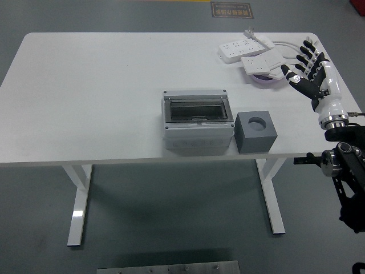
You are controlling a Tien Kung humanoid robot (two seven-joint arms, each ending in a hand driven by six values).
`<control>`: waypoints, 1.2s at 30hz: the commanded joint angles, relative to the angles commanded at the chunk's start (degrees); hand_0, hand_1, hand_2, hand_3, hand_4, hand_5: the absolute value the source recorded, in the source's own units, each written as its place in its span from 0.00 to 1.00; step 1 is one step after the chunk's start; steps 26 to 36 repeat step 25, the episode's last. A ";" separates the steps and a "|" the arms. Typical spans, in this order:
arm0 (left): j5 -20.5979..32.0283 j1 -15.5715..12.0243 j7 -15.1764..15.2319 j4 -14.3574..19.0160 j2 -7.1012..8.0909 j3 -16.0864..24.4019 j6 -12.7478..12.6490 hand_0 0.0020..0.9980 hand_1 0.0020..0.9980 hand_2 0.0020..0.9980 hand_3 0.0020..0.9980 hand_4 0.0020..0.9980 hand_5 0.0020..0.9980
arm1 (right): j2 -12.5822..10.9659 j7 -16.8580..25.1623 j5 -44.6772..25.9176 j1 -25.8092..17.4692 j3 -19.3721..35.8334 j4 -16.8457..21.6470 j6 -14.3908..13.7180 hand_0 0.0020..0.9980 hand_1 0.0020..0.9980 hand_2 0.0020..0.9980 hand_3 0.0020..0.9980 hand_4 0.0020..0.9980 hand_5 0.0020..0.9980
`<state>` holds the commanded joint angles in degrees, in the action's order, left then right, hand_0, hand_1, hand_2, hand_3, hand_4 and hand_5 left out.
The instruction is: Fetch the battery,place it into the box,close the lid of the box
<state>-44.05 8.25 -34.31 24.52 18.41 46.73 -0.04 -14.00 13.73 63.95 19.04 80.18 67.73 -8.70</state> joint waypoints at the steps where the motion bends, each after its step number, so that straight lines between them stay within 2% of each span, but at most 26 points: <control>1: -0.05 -0.01 -0.03 0.00 0.01 0.04 0.01 0.85 0.90 0.84 0.83 0.84 0.68 | -0.04 -0.03 -0.03 0.09 -0.08 -0.01 -0.01 0.88 0.90 0.92 0.90 0.83 0.10; 15: -1.92 0.67 -0.56 -0.05 -0.05 1.19 0.47 0.85 0.90 0.84 0.83 0.84 0.68 | -0.39 -0.12 -0.42 0.44 -0.87 0.08 -0.04 0.88 0.90 0.91 0.88 0.85 0.16; 36: -3.18 0.21 -1.31 0.10 -0.11 2.03 0.73 0.85 0.90 0.84 0.83 0.84 0.68 | -0.45 -0.32 -0.10 0.12 -1.29 0.20 0.03 0.88 0.89 0.90 0.88 0.85 0.17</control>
